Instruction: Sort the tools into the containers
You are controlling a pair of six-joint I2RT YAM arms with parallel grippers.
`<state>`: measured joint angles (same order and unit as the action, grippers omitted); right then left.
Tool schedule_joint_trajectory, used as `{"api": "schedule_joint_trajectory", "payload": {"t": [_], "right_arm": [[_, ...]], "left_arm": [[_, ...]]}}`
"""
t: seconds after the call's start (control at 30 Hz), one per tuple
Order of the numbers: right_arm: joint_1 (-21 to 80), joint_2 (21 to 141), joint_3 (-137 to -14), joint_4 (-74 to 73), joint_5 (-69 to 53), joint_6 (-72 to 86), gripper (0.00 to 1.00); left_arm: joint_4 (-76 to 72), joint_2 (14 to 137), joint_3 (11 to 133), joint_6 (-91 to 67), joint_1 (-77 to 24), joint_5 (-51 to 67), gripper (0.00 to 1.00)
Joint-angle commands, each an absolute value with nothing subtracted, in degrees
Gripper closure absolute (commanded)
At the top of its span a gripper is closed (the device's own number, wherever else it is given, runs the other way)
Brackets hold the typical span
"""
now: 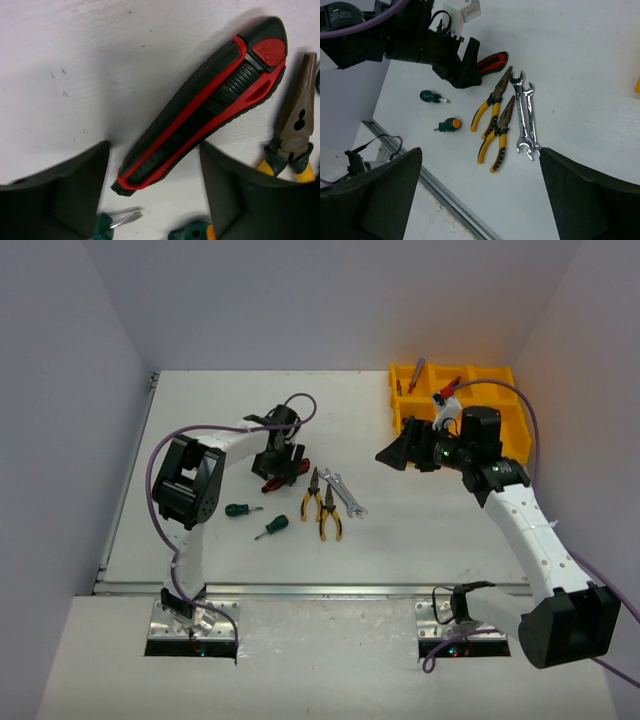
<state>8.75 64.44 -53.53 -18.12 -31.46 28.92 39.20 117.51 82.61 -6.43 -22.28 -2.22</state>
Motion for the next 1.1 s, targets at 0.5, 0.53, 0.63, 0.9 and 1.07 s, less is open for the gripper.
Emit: {"api": "schedule_joint_trajectory", "payload": {"t": [0.5, 0.53, 0.63, 0.9, 1.07], "right_arm": [[10.5, 71.7, -49.4, 2.8, -47.2, 45.1, 0.01], [11.3, 72.3, -49.8, 3.0, -45.8, 46.4, 0.01], [16.1, 73.5, -50.2, 6.7, -38.6, 50.1, 0.01], [24.0, 78.4, -53.6, 6.1, -17.9, 57.8, 0.21], [27.5, 81.3, -57.2, 5.1, -16.3, 56.2, 0.28]], "left_arm": [[24.1, 99.3, 75.9, -16.4, -25.5, 6.4, 1.0], [21.9, 96.8, 72.8, -17.1, -25.9, 9.1, 1.0], [12.4, 89.7, 66.4, -21.2, -26.9, 19.4, 1.0], [-5.3, 80.4, 57.1, -30.2, -31.3, 28.7, 1.0], [-6.4, 79.1, 56.5, -30.1, -33.2, 29.5, 1.0]]}}
